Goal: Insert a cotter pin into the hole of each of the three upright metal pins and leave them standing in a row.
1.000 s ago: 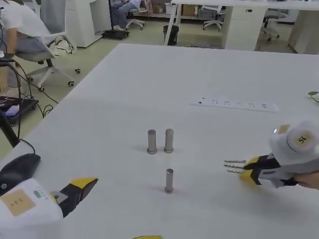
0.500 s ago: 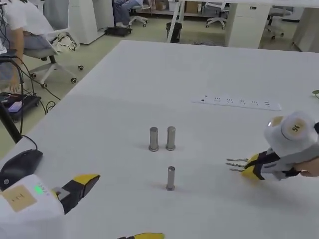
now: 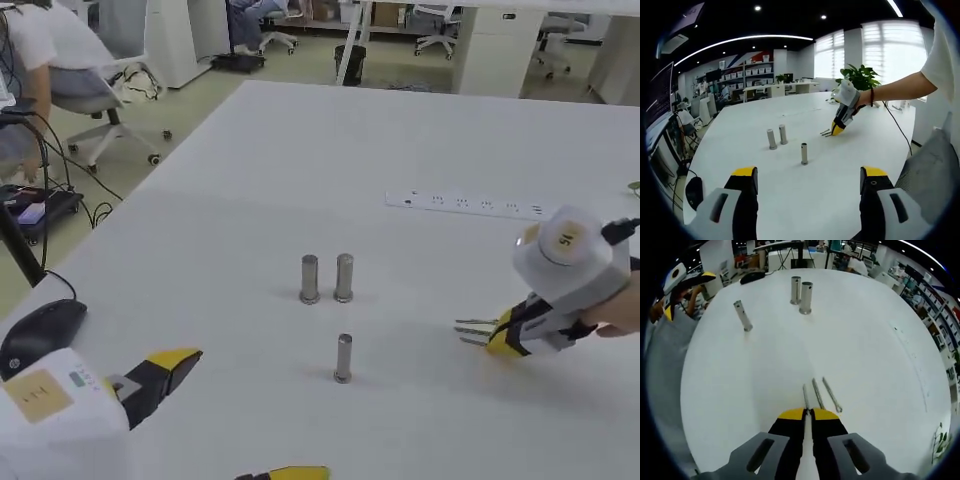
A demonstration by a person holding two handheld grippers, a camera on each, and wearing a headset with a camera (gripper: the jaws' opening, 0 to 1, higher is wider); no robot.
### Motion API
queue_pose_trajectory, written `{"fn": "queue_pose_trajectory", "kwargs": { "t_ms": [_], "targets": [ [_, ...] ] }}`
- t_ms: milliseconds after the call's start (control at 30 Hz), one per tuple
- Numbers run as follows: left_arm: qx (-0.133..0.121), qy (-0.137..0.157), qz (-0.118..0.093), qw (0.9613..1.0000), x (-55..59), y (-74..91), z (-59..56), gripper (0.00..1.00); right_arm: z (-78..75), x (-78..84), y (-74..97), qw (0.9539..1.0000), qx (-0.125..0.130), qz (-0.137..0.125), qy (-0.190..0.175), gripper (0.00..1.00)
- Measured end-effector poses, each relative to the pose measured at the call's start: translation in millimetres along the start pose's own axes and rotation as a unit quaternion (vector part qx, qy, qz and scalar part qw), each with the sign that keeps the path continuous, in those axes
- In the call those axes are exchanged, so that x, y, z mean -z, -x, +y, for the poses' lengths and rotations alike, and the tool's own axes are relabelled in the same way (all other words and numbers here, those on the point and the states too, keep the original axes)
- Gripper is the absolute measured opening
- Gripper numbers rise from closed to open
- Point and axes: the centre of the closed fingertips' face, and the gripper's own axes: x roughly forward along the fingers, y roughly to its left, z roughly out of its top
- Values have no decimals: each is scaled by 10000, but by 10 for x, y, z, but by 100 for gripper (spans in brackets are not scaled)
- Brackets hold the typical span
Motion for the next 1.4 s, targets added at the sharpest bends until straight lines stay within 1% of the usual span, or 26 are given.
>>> {"fn": "queue_pose_trajectory", "kwargs": {
  "t_ms": [100,200,400,533,667,733,767,900,1100,1167,1267,1400],
  "targets": [
    [-2,7,-9,10000,-7,4,4,84,-4,2,2,10000,33,20,3,5],
    [-1,17,-4,10000,-9,6,4,83,3,2,9,9999,99,-17,1,4],
    [44,-4,-12,10000,-22,-1,-20,83,41,-1,17,9999,127,-82,-29,4],
    [56,-54,-7,10000,-43,-8,-22,82,88,-14,26,9998,150,-117,29,4],
    [90,-83,31,9999,-41,-18,-25,80,132,-18,37,9997,183,-123,105,4],
    [117,-74,39,9999,-41,-26,-35,79,153,-33,54,9996,196,-167,144,4],
    [141,-49,55,9999,-40,-34,-45,78,127,-35,62,9995,207,-189,150,4],
    [217,15,49,9998,-51,-72,-84,74,178,-81,110,9989,281,-266,281,4],
    [333,45,111,9994,-49,-135,-148,66,278,-166,184,9976,349,-463,386,4],
    [387,127,94,9991,-69,-156,-167,63,320,-205,208,9968,363,-560,434,4],
    [495,293,6,9983,-117,-190,-212,59,376,-265,239,9955,419,-692,484,4],
    [593,438,-15,9973,-145,-228,-258,53,499,-379,302,9933,473,-907,545,4]
  ]
}}
